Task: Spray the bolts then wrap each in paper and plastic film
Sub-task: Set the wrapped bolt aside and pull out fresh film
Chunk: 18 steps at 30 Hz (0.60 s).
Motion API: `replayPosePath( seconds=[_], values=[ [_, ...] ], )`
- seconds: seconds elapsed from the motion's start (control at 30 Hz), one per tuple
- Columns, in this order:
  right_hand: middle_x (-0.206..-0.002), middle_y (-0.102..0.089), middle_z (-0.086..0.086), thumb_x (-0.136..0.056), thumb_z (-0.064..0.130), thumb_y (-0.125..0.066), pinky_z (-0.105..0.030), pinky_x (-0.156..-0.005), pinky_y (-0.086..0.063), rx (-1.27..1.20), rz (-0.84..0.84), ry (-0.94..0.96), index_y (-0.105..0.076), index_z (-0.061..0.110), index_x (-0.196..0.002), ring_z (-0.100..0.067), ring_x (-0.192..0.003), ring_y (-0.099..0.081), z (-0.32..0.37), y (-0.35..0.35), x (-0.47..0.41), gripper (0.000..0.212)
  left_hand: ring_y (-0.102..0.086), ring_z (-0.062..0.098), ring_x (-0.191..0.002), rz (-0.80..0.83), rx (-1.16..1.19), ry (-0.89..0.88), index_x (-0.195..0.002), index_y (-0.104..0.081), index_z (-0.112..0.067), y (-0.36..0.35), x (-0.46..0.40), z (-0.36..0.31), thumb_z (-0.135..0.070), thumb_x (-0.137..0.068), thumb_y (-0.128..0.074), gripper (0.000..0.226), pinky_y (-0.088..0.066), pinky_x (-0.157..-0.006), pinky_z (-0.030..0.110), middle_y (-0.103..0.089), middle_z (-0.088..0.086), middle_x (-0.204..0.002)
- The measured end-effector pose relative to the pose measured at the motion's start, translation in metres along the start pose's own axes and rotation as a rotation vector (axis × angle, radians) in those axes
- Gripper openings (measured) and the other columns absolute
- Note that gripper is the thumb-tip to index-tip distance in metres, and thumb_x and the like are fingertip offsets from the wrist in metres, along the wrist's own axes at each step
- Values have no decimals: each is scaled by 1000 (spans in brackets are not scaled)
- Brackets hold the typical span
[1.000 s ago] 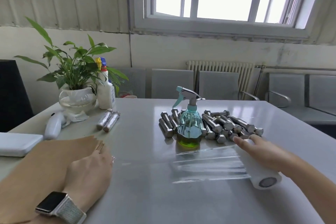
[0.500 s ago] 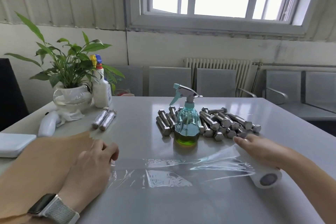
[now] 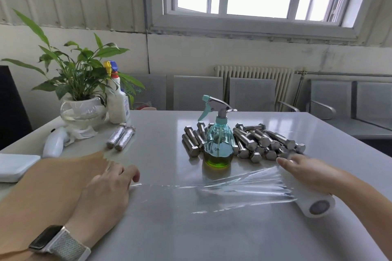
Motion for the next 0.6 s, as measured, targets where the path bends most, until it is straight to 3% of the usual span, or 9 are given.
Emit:
replayPosePath(
  seconds=[0.1, 0.23, 0.4, 0.5, 0.6],
  values=[
    [-133, -57, -10, -96, 66, -31, -33, -95, -40, -4, -6, 1, -52, 21, -128, -28, -121, -52, -1, 1, 0, 59, -50, 18, -66, 7, 18, -1, -81, -59, -29, -2, -1, 1, -7, -79, -67, 24, -34, -58, 30, -42, -9, -74],
    [-140, -53, -10, -97, 66, -29, -32, -87, -35, 27, -14, -17, -49, 22, -134, -29, -126, -49, -3, 1, 0, 61, -60, 22, -74, -16, 60, 32, -79, -62, -30, -2, -2, 5, -15, -88, -50, 22, -38, -63, 33, -48, -9, -79],
    [-137, -54, -11, -97, 66, -27, -33, -84, -34, 42, -18, -25, -49, 22, -131, -29, -124, -50, -6, 2, 0, 60, -62, 19, -88, 34, 106, 86, -84, -64, -34, -10, -3, 12, -13, -88, -61, 21, -36, -70, 31, -53, -11, -87],
    [-139, -53, -10, -96, 68, -27, -34, -87, -35, 43, -23, -34, -48, 22, -132, -29, -125, -49, -8, 3, 0, 61, -65, 23, -77, -41, 71, -11, -78, -69, -26, -5, -2, 4, -7, -84, -62, 20, -47, -63, 33, -59, -6, -80],
    [-137, -55, -10, -95, 70, -26, -36, -86, -36, 63, -37, -38, -48, 24, -132, -30, -124, -50, -9, 4, 1, 63, -65, 23, -65, -85, -2, -100, -72, -67, -24, 0, -1, -4, -27, -82, -48, 22, -48, -52, 33, -58, -5, -73]
  ],
)
Point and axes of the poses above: each hand's wrist, its own x-axis away from the middle knuckle, its own y-axis out of the back of the hand, z = x × y, the point moved 8 cm from there along -x, towards the middle knuckle
